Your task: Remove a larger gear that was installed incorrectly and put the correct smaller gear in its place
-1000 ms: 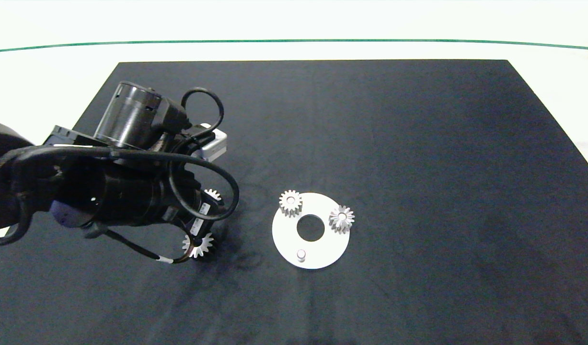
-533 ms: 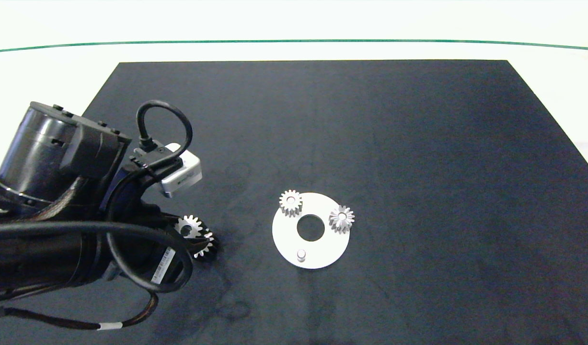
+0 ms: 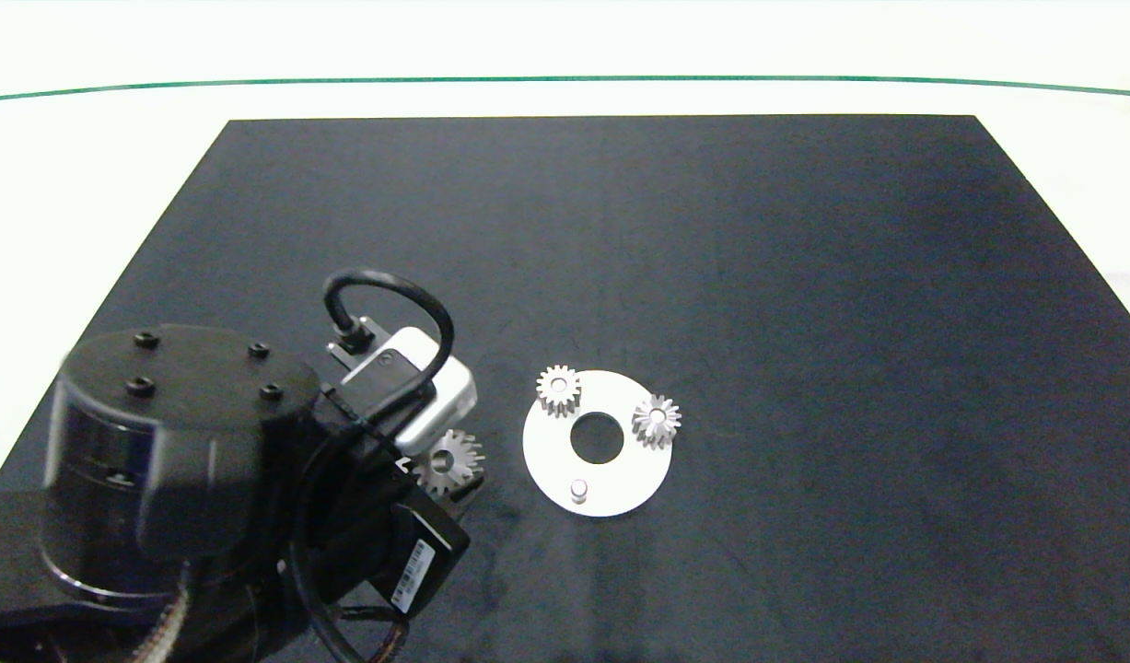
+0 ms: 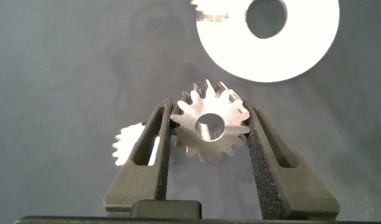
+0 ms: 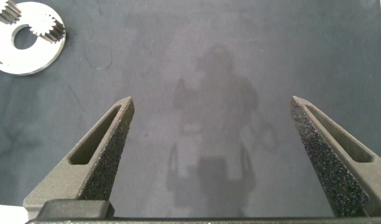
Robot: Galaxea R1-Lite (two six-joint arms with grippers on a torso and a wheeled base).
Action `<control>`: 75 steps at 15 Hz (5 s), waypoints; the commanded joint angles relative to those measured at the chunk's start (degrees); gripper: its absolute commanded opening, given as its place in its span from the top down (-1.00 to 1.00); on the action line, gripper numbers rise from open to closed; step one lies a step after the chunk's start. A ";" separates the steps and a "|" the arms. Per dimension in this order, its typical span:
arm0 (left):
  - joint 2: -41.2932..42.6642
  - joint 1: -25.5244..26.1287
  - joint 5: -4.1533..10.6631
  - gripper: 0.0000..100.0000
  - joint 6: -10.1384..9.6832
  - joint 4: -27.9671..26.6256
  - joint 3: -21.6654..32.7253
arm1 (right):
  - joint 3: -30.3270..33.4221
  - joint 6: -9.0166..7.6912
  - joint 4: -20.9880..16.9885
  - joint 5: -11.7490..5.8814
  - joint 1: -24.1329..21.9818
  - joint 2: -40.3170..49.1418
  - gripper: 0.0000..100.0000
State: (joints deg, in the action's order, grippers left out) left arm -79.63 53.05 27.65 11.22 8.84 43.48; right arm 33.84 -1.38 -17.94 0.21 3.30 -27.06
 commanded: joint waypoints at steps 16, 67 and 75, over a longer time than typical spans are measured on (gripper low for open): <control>-18.72 8.65 0.30 0.80 2.85 -2.07 13.47 | -0.27 -0.03 -0.16 -0.03 0.12 0.61 -1.00; -21.53 2.67 0.30 0.80 3.29 -3.83 14.26 | -1.67 -0.03 -0.16 -0.03 0.12 1.49 -1.00; -22.94 1.53 0.30 0.80 3.99 -3.74 14.88 | -1.76 -0.03 -0.16 -0.03 0.12 1.40 -1.00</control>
State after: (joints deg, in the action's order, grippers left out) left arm -102.12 54.80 27.70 15.13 5.10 58.43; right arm 32.16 -1.37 -18.02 0.16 3.41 -25.62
